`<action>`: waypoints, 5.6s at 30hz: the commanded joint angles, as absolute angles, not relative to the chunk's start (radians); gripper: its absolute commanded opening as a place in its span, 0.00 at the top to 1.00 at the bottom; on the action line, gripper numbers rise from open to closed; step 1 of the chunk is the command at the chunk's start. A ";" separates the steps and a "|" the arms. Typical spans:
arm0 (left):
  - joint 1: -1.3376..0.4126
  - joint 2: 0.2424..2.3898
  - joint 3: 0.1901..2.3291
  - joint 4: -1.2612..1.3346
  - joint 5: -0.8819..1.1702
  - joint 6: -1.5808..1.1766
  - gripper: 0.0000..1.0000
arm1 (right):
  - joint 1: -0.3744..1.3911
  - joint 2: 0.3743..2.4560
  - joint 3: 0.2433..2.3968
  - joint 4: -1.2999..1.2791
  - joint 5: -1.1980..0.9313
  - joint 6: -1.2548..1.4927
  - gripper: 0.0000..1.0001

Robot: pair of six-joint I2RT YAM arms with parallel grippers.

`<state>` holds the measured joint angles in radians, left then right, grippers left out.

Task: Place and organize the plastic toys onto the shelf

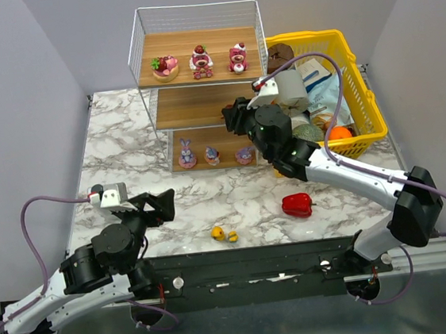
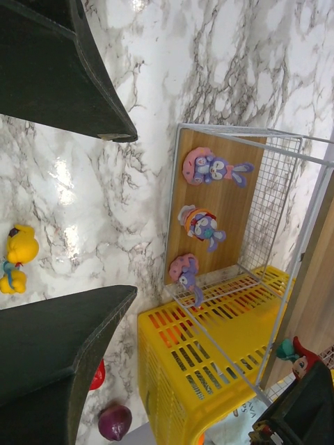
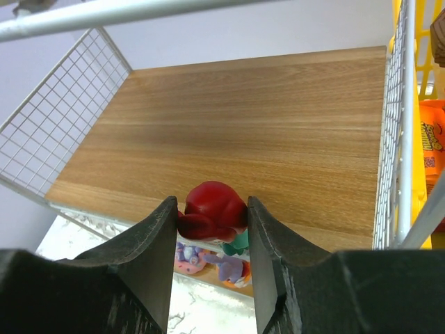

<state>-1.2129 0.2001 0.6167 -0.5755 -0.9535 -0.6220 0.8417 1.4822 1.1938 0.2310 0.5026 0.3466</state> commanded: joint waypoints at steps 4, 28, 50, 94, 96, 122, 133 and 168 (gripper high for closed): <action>-1.215 0.189 0.617 -0.588 -0.986 -0.640 0.08 | 0.830 1.505 1.180 0.333 0.571 0.342 0.99; -1.215 0.187 0.620 -0.592 -0.992 -0.637 0.08 | 0.830 1.537 1.218 0.290 0.621 0.354 0.70; -1.213 0.209 0.623 -0.609 -1.000 -0.663 0.08 | 0.808 1.520 1.236 0.241 0.621 0.437 0.53; -1.215 0.232 0.620 -0.581 -1.037 -0.667 0.08 | 0.790 1.450 1.273 0.060 0.600 0.489 0.21; -1.213 0.238 0.620 -0.574 -1.037 -0.661 0.07 | 0.790 1.440 1.279 0.034 0.586 0.506 0.21; -1.213 0.627 0.497 -0.398 -0.646 -0.865 0.03 | 0.790 1.124 1.272 -0.409 0.288 0.499 0.15; -1.215 0.660 0.339 -0.279 -0.509 -0.933 0.12 | 0.788 1.052 1.243 -0.515 0.324 0.541 0.14; -1.216 0.767 0.245 -0.149 -0.433 -0.936 0.31 | 0.788 1.057 1.253 -0.564 0.336 0.541 0.14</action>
